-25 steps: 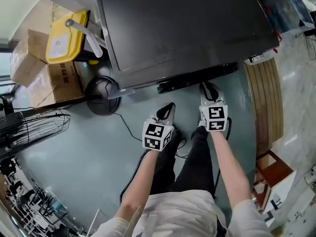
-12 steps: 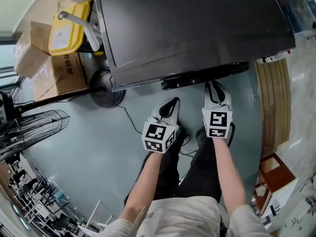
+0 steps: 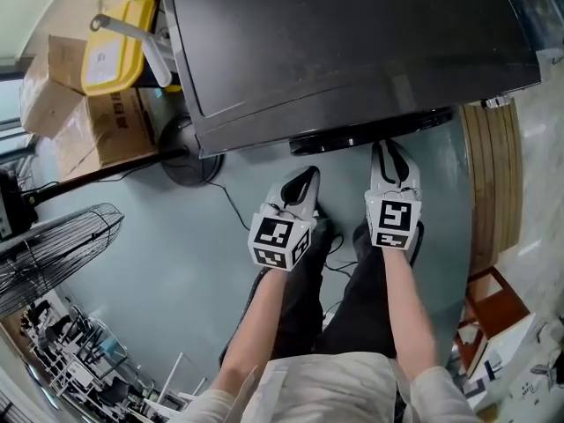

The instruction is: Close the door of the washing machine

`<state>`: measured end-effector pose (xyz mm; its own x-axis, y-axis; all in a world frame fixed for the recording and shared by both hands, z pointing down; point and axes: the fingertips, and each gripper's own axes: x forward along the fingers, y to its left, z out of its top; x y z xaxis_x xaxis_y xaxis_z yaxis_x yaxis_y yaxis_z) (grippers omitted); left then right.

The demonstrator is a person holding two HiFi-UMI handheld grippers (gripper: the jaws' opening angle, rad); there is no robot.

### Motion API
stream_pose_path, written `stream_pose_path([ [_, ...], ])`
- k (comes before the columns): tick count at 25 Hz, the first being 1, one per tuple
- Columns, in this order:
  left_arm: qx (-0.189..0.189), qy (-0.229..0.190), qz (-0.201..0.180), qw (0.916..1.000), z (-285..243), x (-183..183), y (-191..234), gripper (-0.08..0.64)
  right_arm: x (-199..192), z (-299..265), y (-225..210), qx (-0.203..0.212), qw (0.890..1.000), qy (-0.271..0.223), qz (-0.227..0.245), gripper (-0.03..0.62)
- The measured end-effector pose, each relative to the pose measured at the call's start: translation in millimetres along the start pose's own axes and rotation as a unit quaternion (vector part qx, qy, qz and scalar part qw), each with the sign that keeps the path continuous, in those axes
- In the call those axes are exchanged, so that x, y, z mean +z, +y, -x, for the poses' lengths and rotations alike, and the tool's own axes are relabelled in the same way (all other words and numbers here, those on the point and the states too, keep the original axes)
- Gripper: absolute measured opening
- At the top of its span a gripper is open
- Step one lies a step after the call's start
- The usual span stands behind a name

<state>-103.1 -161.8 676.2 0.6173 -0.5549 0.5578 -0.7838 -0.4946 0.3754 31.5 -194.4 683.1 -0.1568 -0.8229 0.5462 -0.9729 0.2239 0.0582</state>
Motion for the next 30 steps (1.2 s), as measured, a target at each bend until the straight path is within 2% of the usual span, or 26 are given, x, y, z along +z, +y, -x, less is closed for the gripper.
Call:
stream_pose_path([
  [14, -0.027, 0.003, -0.022, 0.9994, -4.7, 2.5, -4.8, 0.006, 1.4, -4.4, 0.0, -0.016, 1.0, -0.003, -0.02, 0.057],
  [21, -0.035, 0.001, -0.027, 0.999, -0.4, -2.7, -7.3, 0.006, 4.2, -6.9, -2.0, -0.017, 1.0, -0.019, -0.012, 0.061],
  [26, -0.025, 0.013, -0.034, 0.999, 13.9, -9.0, -2.3, 0.006, 1.1, -5.0, -0.3, -0.013, 1.0, -0.006, -0.013, 0.054],
  [30, -0.005, 0.006, -0.027, 0.9996, 29.5, -3.2, -4.2, 0.006, 3.4, 5.1, 6.5, 0.015, 1.0, 0.003, -0.007, 0.046],
])
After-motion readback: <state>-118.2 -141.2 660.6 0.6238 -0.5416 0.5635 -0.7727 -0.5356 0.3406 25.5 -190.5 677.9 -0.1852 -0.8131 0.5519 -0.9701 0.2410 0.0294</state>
